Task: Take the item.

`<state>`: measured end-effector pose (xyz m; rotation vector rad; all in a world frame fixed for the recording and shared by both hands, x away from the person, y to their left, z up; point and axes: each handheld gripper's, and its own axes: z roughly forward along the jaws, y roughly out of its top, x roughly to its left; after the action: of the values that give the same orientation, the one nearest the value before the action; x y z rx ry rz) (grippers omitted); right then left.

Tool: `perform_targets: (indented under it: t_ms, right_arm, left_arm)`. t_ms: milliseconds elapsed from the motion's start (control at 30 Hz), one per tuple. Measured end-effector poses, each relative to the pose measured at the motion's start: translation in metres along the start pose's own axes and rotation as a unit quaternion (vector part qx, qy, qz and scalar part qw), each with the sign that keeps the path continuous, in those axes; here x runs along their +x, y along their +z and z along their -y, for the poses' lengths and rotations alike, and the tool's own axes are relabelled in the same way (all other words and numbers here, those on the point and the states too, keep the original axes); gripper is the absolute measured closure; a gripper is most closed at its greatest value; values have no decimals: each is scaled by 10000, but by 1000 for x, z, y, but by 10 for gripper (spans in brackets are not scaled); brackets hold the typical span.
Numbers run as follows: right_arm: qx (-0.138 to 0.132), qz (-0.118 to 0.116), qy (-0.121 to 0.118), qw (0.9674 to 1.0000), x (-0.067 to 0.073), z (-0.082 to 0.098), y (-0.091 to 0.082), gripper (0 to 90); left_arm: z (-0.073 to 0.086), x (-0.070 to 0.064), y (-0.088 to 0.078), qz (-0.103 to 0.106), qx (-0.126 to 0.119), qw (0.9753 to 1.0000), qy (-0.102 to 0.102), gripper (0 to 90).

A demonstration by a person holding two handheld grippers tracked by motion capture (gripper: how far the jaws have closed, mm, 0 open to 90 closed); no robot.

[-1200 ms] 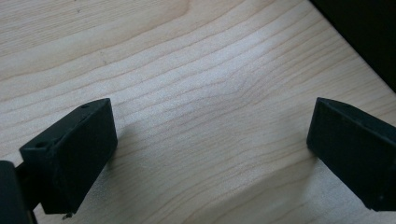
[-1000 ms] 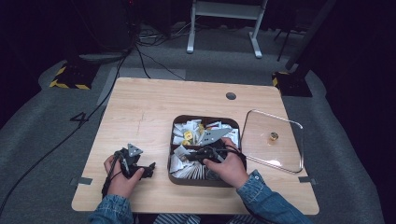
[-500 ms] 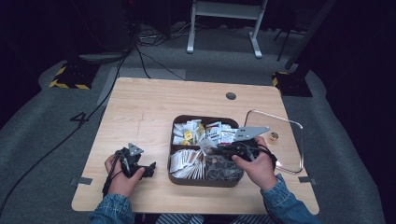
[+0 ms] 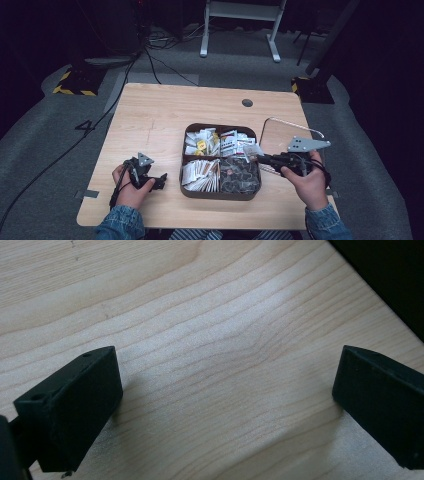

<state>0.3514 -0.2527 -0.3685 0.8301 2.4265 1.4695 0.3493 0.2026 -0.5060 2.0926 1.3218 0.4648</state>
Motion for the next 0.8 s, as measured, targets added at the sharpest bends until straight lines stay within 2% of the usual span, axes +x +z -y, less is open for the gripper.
perform_targets:
  t_ms: [133,267,400,800]
  right_arm:
    - [-27,189,124,9997,-10,6,-16,900]
    - [6,307,146,9994,-14,11,-23,900]
    - [51,447,268,9986,-20,20,-32,900]
    - [293,621,480,9965,-29,45,-45,900]
  left_arm:
    - [0,0,0,2,5,10000,4,1]
    - [0,0,0,2,3,10000,6,1]
    - [0,0,0,5,4,10000,7,1]
    - [-1,1,1,3,-10,10000,19,1]
